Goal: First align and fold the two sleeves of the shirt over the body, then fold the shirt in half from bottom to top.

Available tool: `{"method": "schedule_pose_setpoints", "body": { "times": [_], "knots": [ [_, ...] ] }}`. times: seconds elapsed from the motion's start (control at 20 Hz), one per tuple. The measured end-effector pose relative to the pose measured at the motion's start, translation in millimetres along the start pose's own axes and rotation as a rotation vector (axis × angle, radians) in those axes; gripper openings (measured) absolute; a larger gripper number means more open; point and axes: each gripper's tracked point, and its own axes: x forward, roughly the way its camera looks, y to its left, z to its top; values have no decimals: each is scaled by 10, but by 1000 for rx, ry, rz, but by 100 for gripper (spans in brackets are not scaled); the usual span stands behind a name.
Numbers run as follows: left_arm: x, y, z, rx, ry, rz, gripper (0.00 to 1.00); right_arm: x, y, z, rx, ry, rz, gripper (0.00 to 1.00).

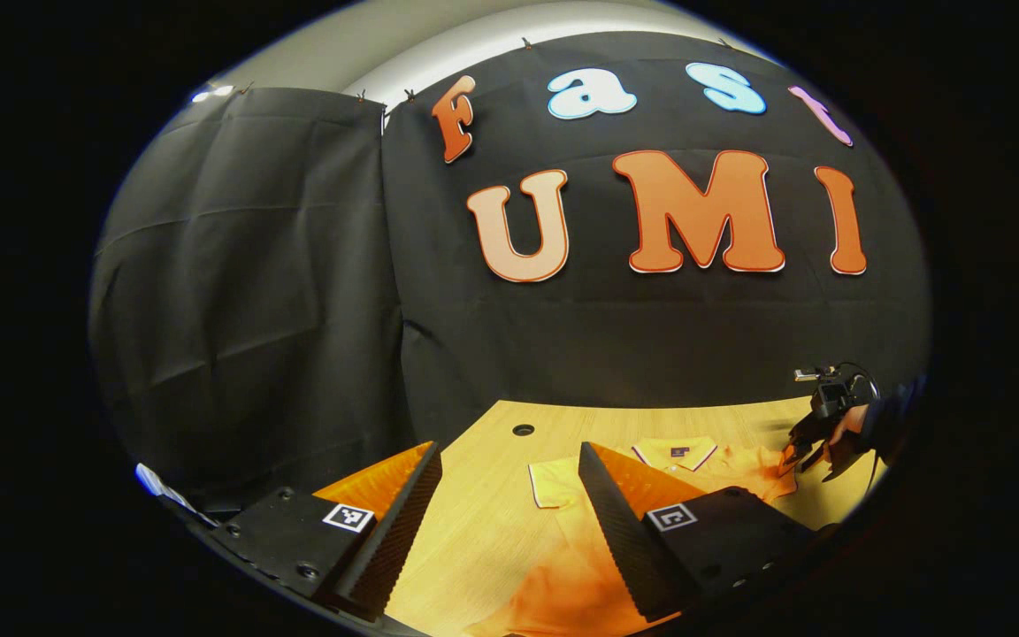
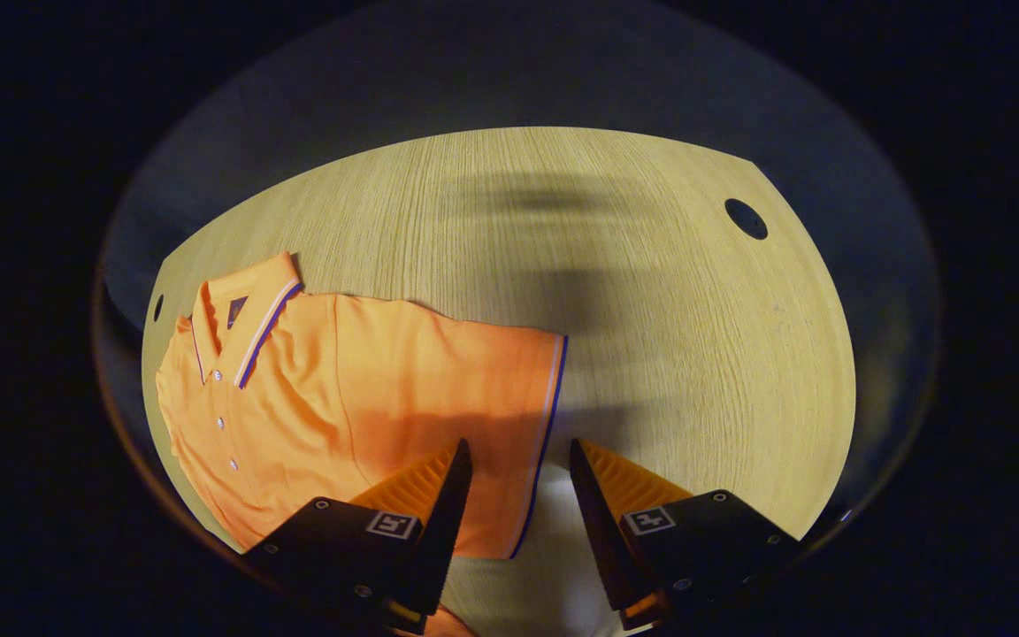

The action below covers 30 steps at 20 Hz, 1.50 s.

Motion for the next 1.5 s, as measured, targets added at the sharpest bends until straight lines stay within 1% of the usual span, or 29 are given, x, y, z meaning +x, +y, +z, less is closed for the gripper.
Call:
{"method": "schedule_pose_setpoints", "body": {
  "times": [0.1,0.2,0.25,0.3,0.4,0.5,0.55,0.6,0.75,0.8,0.9,1.0,1.05,1.15,1.25,1.35,1.45,1.5],
  "knots": [
    [-1,-18,39,12,-6,3,96,20,-5,25,42,-4,3,47],
    [-66,-26,82,24,-19,3,96,-8,35,56,53,-20,62,17],
    [-69,-20,83,27,-19,2,96,-13,78,46,58,-12,102,15],
    [-77,-12,62,28,-13,2,96,-42,111,15,79,-1,136,15],
    [-83,16,60,28,-7,14,96,-53,111,20,86,-1,153,15],
    [-108,45,37,24,-1,23,96,-135,204,186,98,-58,189,15],
    [-113,41,13,22,4,24,96,-225,257,229,106,-72,213,6],
    [-111,31,-8,22,8,24,96,-264,336,210,113,-71,249,6],
    [-133,22,-17,32,15,23,96,-389,426,266,111,-93,276,7],
    [-136,18,-23,34,16,24,96,-464,481,269,93,-101,291,6],
    [-136,14,-34,36,18,23,96,-575,585,311,49,-126,297,6],
    [-133,-13,-51,36,26,17,96,-683,732,322,-6,-130,317,6],
    [-134,-27,-53,41,26,15,96,-705,785,311,-33,-126,313,6],
    [-116,-46,-71,52,32,12,96,-757,954,284,-56,-118,330,6],
    [-123,-40,-89,57,42,11,96,-800,1173,205,-70,-102,384,10],
    [-128,-30,-92,64,44,18,96,-832,1402,116,-99,-79,451,11],
    [-138,19,-111,68,49,30,96,-879,1540,81,-111,-73,496,14],
    [-142,33,-122,69,52,35,96,-892,1596,80,-108,-78,514,22]
  ]
}}
